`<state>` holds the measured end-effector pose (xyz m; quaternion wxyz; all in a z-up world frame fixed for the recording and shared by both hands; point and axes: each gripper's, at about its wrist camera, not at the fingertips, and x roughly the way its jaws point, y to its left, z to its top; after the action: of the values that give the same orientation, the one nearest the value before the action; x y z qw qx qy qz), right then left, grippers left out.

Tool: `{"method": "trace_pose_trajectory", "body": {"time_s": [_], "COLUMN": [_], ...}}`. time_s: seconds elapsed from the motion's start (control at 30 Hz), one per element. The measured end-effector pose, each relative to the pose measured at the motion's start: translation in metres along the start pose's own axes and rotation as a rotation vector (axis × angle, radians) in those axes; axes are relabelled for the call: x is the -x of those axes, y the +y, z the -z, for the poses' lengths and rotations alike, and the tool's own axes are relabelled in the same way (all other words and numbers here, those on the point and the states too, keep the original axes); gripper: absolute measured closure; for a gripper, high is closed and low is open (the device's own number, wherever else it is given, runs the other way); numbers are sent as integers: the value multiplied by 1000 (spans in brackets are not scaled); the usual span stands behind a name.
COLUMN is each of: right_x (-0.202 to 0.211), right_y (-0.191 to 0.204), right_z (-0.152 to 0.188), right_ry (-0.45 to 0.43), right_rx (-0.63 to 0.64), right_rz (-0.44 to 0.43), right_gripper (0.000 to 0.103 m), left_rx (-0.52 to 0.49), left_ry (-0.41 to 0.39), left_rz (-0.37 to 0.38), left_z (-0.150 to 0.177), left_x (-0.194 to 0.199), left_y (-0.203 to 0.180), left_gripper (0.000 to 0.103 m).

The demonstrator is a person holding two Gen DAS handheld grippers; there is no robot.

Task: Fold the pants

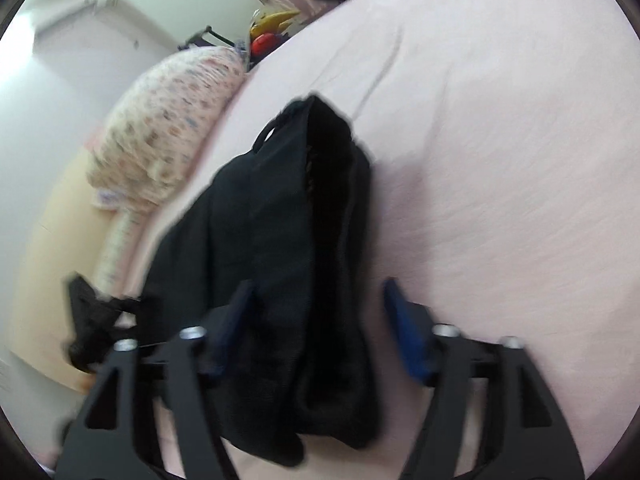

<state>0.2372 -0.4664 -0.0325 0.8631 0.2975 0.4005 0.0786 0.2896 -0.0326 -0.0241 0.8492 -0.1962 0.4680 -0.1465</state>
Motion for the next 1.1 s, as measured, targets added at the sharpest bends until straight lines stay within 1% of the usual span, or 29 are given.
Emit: {"method": "trace_pose_trajectory", "body": {"time_s": [0.03,0.07,0.1,0.13,0.17,0.2,0.23,0.27,0.33,0.37,0.4,0.43,0.5,0.6,0.63,0.67,0.7,0.77,0.8,0.87,0.9,1.0,1.1], "right_x": [9,21,38,48,57,63,64,63,56,52,49,47,37,34,31,23,15,8,7,4,4,4,21], "right_y": [6,13,25,35,45,60,75,89,107,112,114,113,111,104,104,101,96,93,92,93,93,97,97], "right_z": [0,0,0,1,4,7,13,21,39,46,51,57,65,79,82,83,83,84,83,84,86,88,90], "right_ry": [-35,-92,-179,-233,-275,-306,-319,-326,-330,-328,-321,-309,-270,-245,-224,-182,-151,-125,-122,-115,-115,-126,-150], "right_rx": [36,69,118,156,199,254,310,363,444,474,488,496,490,514,518,508,498,479,473,481,487,505,477], "right_rz": [35,76,100,103,99,98,106,121,156,167,176,179,168,212,234,266,289,298,297,315,325,344,321], "right_gripper": [29,29,29,29,29,30,32,35,37,37,38,40,40,40,40,40,40,40,40,39,39,39,39], "left_rx": [-25,-57,-88,-141,-182,-234,-299,-355,-449,-480,-503,-511,-492,-419,-380,-356,-340,-362,-377,-411,-411,-397,-397], "left_ry": [-29,-71,-114,-183,-230,-282,-333,-377,-435,-443,-435,-408,-348,-273,-223,-186,-155,-97,-86,-75,-75,-92,-142], "left_rz": [-27,-66,-96,-127,-131,-128,-118,-101,-63,-52,-45,-39,-44,-79,-95,-112,-130,-160,-177,-233,-241,-237,-235], "left_z": [-1,-2,-2,1,3,9,19,29,51,62,71,76,81,77,72,75,77,83,88,89,88,87,101], "left_x": [8,19,28,45,56,68,80,90,100,100,97,90,73,51,38,32,23,2,-2,-13,-14,-8,21], "left_y": [0,-2,-6,-16,-27,-41,-58,-73,-99,-108,-115,-119,-120,-108,-101,-95,-88,-81,-75,-79,-78,-75,-79], "left_gripper": [25,24,23,20,18,13,7,4,2,2,2,2,2,2,2,2,2,2,2,2,2,2,2]}}
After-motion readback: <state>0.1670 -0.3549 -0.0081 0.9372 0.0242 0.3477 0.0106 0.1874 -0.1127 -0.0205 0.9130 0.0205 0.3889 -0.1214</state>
